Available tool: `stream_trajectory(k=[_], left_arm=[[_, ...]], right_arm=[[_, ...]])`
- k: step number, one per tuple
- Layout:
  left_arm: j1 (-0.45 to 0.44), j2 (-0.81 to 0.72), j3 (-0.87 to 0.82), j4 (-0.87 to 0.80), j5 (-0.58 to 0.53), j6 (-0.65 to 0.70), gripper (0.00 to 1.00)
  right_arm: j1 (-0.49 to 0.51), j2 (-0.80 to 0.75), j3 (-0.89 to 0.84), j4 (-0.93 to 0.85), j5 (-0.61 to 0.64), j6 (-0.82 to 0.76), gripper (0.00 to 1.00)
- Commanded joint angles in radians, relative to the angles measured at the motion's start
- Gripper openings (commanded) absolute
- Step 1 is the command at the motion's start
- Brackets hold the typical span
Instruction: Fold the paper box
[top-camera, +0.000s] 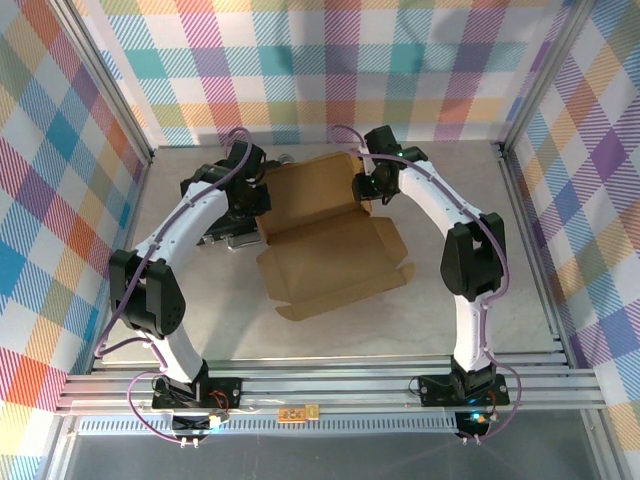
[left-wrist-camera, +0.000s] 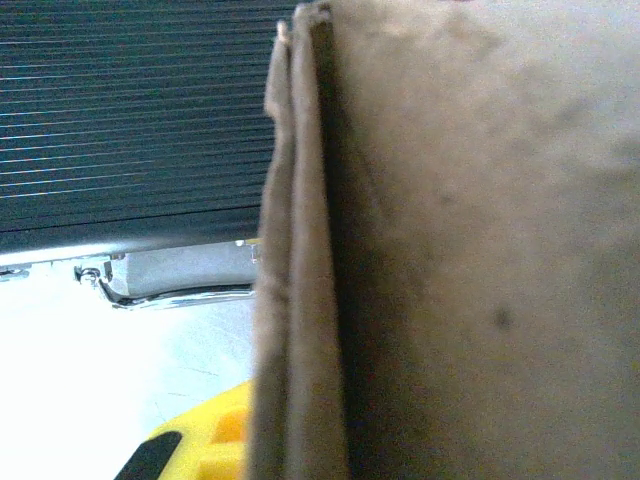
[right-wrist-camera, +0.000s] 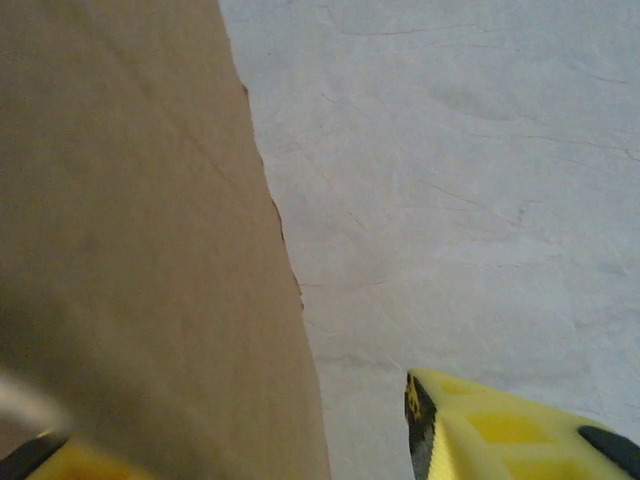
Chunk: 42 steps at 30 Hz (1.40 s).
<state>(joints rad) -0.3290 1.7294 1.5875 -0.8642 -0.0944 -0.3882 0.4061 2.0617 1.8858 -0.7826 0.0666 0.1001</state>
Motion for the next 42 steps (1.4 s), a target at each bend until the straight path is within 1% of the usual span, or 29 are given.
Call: stream_trajectory(k=[1,5,8,11,14,17,19,22,28,37,40,42], left_arm=[[0.011,0.011,0.037,-0.025,0.024,0.013,0.0],[0.013,0.015,0.044,-0.028,0.031,0.015,0.0],[0.015,0.021,0.049,-0.032,0.032,0.017,0.0],[0.018,0.024,0.053,-0.036,0.032,0.017,0.0],[0.022,0.026,0.057,-0.038,0.032,0.017,0.0],[0.025,0.03,0.06,-0.041,0.031,0.015,0.0],[0.025,0.033,0.06,-0.042,0.03,0.017,0.0],[0.025,0.04,0.062,-0.041,0.033,0.013,0.0],[0.029,0.053,0.046,-0.041,0.03,0.017,0.0],[0.03,0.074,-0.054,0.016,0.004,0.03,0.0],[0.031,0.068,-0.102,0.074,0.031,0.029,0.0],[0.033,0.07,-0.128,0.107,0.076,0.022,0.06]], right_arm=[[0.006,0.019,0.057,0.007,0.009,0.015,0.4],[0.01,0.038,0.073,0.007,0.054,0.015,0.29],[0.023,0.055,0.092,-0.002,0.106,0.021,0.18],[0.042,0.062,0.103,-0.02,0.2,0.03,0.07],[0.057,0.055,0.105,-0.041,0.304,0.05,0.0],[0.073,0.054,0.118,-0.085,0.436,0.074,0.0],[0.083,0.05,0.118,-0.106,0.48,0.083,0.0],[0.088,0.027,0.092,-0.101,0.477,0.09,0.0],[0.089,-0.011,0.084,-0.119,0.415,0.084,0.0],[0.109,-0.023,0.07,-0.165,0.398,0.119,0.0],[0.121,-0.019,0.063,-0.167,0.397,0.122,0.0],[0.123,-0.011,0.067,-0.171,0.395,0.127,0.0]])
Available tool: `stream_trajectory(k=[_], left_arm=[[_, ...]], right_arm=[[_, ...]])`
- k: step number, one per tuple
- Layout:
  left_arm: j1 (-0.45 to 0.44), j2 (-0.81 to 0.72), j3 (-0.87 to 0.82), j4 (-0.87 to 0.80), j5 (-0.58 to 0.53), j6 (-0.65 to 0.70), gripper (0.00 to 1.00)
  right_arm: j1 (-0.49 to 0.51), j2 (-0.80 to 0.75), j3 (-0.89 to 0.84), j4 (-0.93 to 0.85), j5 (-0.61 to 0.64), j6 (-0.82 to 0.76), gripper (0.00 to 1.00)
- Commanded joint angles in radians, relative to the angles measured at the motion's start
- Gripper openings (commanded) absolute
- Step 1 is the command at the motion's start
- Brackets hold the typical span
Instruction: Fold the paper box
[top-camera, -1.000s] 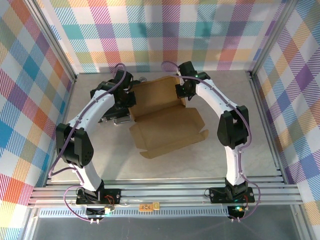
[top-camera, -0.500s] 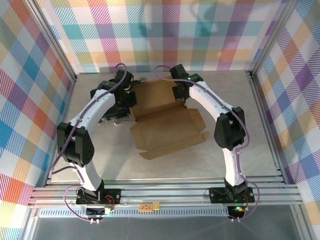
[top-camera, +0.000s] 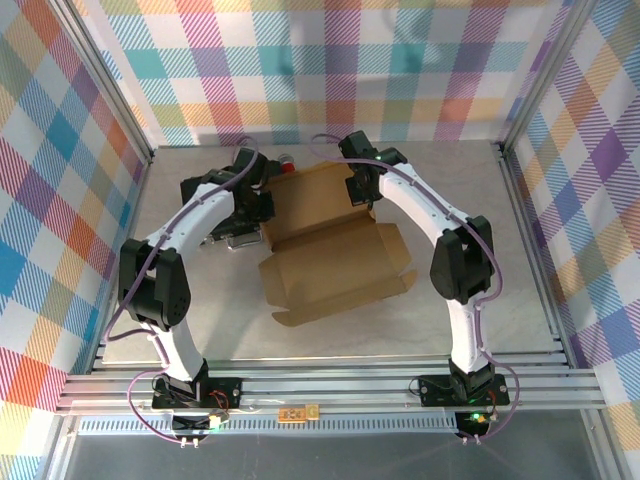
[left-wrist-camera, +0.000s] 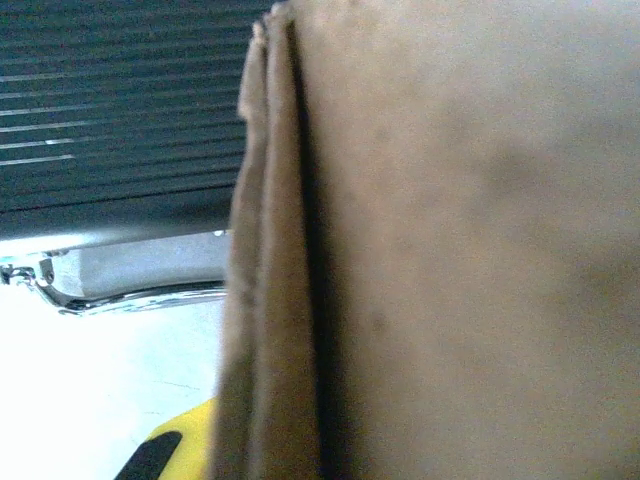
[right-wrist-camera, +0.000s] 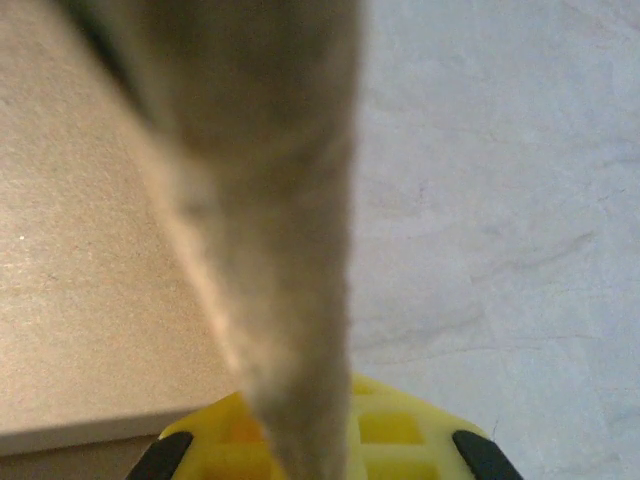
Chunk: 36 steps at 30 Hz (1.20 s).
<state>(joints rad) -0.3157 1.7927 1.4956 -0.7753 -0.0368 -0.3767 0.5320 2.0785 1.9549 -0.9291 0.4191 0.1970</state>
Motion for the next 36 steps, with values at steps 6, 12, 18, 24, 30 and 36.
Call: stream_trajectory(k=[6,12,18,24,30,36], left_arm=[[0.021,-0.008,-0.093,0.067,0.099,-0.028,0.28],[0.021,-0.088,-0.066,0.026,0.212,-0.099,0.51],[0.02,-0.171,0.015,-0.072,0.294,-0.102,0.77],[0.01,-0.205,0.098,-0.078,0.248,0.069,0.6],[-0.081,-0.157,0.15,-0.02,0.176,0.368,0.56],[-0.142,-0.119,0.152,0.031,0.031,0.442,0.54]], right_arm=[[-0.002,-0.012,0.014,-0.051,0.045,0.047,0.0],[-0.003,-0.015,-0.008,-0.031,0.041,-0.03,0.0],[-0.007,-0.068,-0.092,0.052,0.017,-0.181,0.0],[-0.011,-0.112,-0.136,0.113,-0.013,-0.336,0.0],[-0.017,-0.137,-0.163,0.128,-0.081,-0.454,0.0],[-0.017,-0.153,-0.182,0.131,-0.09,-0.48,0.0]])
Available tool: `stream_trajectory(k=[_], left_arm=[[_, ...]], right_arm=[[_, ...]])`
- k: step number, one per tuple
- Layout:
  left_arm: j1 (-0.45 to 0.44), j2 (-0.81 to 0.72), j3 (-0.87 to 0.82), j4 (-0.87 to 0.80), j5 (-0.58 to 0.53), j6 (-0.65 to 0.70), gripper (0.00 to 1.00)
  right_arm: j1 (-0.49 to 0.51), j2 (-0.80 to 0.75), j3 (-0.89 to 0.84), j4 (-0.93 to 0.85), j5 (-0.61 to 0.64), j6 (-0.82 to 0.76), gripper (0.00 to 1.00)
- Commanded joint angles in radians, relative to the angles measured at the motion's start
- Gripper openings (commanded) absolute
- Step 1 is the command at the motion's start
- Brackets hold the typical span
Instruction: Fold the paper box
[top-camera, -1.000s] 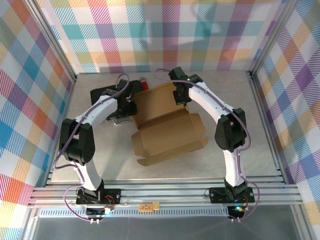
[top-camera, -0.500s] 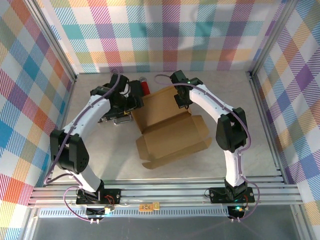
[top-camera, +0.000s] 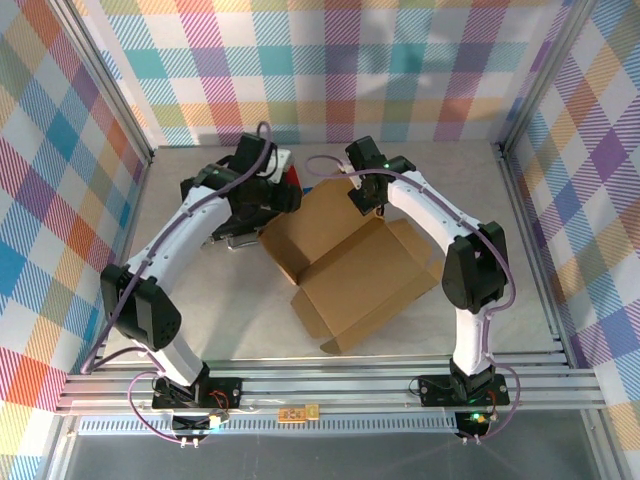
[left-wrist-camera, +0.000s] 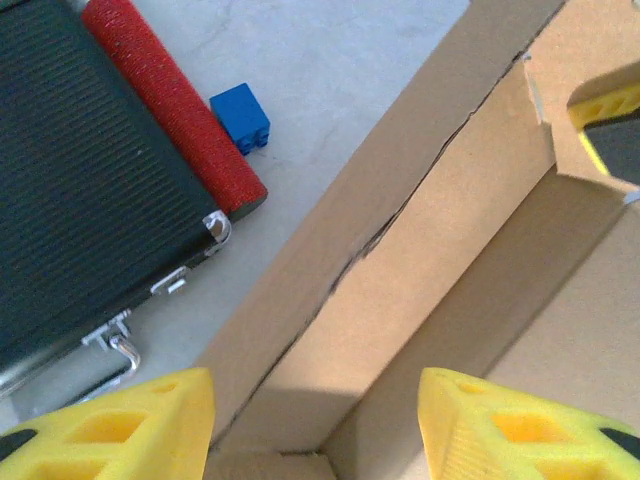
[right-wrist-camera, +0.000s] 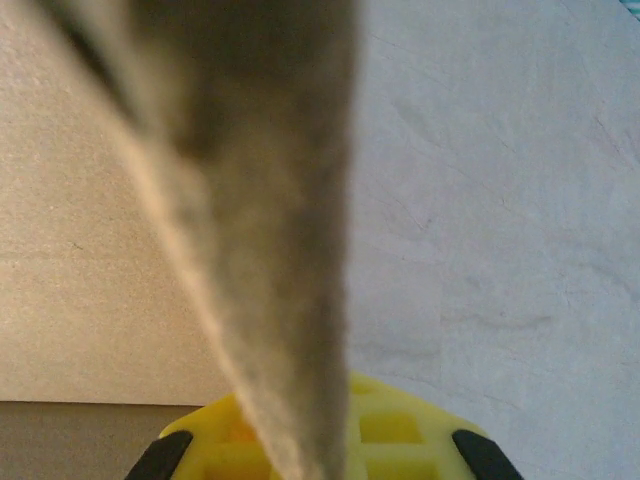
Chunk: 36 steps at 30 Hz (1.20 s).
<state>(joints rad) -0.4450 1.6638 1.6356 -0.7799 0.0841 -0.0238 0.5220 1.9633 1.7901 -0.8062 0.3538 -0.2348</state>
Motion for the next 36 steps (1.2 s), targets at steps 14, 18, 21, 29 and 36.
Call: stream_trajectory(k=[14,18,21,29,36], left_arm=[[0.268,-0.355,-0.481,0.19,0.062,-0.843,0.4],[0.284,-0.381,-0.547,0.245,0.084,-1.108,0.45],[0.283,-0.36,-0.583,0.262,0.118,-1.289,0.44],[0.246,-0.349,-0.69,0.41,0.153,-1.536,0.49],[0.197,-0.3,-0.713,0.491,0.188,-1.588,0.49]], right_arm=[[-0.019,-0.03,-0.031,0.013,-0.007,-0.02,0.0],[-0.022,-0.02,-0.022,0.007,-0.018,-0.001,0.0],[-0.022,-0.011,-0.016,0.002,-0.021,0.009,0.0],[-0.022,-0.009,-0.02,0.002,-0.024,0.017,0.0],[-0.022,-0.006,-0.021,0.002,-0.024,0.022,0.0]])
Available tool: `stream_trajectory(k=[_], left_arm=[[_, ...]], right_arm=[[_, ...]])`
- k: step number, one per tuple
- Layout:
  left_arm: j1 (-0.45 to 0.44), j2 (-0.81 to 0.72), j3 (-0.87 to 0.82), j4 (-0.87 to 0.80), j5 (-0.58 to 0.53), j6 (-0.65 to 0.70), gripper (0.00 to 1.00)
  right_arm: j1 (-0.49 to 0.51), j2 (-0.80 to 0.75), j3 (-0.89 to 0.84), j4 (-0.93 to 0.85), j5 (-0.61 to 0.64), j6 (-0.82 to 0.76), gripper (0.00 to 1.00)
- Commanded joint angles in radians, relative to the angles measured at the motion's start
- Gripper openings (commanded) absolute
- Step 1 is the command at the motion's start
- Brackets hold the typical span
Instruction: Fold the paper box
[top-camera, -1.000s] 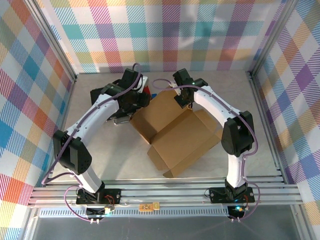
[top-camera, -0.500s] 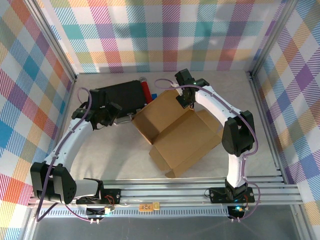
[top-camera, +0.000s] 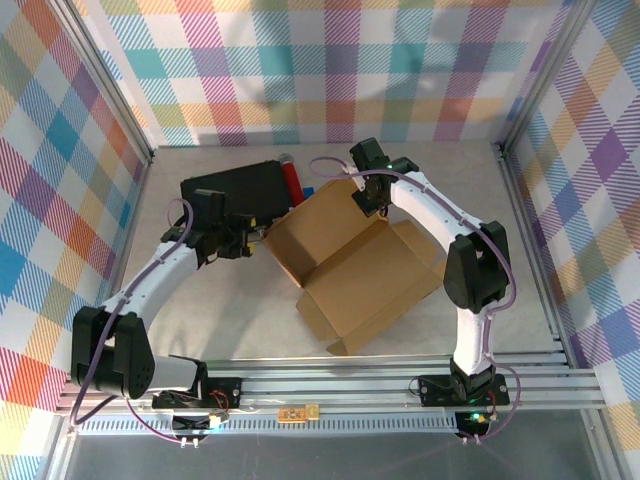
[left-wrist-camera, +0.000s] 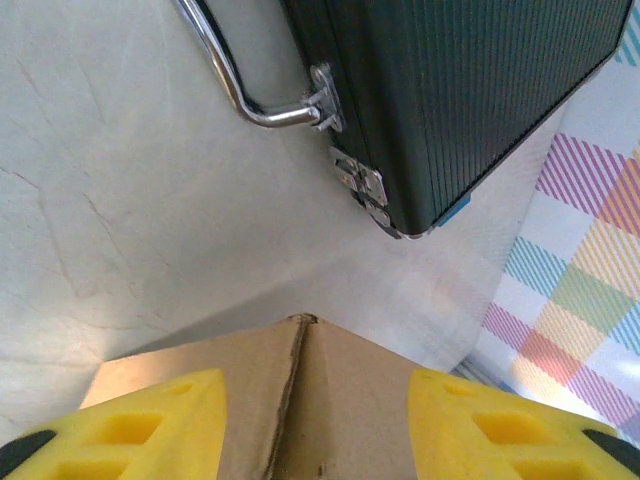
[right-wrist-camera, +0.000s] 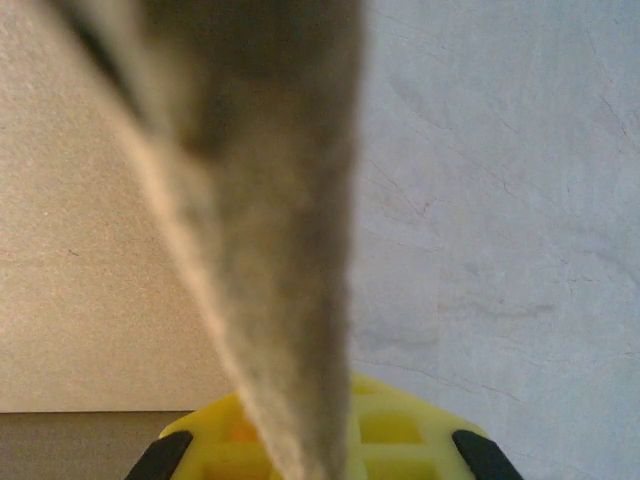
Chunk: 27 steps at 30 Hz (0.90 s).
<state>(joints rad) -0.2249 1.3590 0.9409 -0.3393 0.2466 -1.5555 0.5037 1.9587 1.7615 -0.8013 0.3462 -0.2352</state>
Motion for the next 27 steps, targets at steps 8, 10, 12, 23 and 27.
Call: stream_trajectory(k=[8,10,12,23,27], left_arm=[[-0.051,-0.001,-0.02,0.025,0.025,-0.084,0.43],[-0.055,-0.003,-0.027,0.042,0.025,-0.099,0.41],[-0.06,0.005,-0.026,0.051,0.028,-0.103,0.36],[-0.096,0.014,-0.054,0.113,0.039,-0.111,0.13],[-0.087,-0.031,0.011,-0.072,0.006,0.024,0.38]], right_arm=[[-0.004,0.005,0.013,-0.007,-0.015,0.034,0.0],[-0.004,0.005,0.013,-0.007,-0.016,0.04,0.0],[-0.004,0.006,0.013,-0.006,-0.018,0.046,0.0],[-0.004,0.02,0.018,-0.016,0.023,0.061,0.0],[-0.007,0.005,-0.015,0.004,0.039,0.012,0.0]])
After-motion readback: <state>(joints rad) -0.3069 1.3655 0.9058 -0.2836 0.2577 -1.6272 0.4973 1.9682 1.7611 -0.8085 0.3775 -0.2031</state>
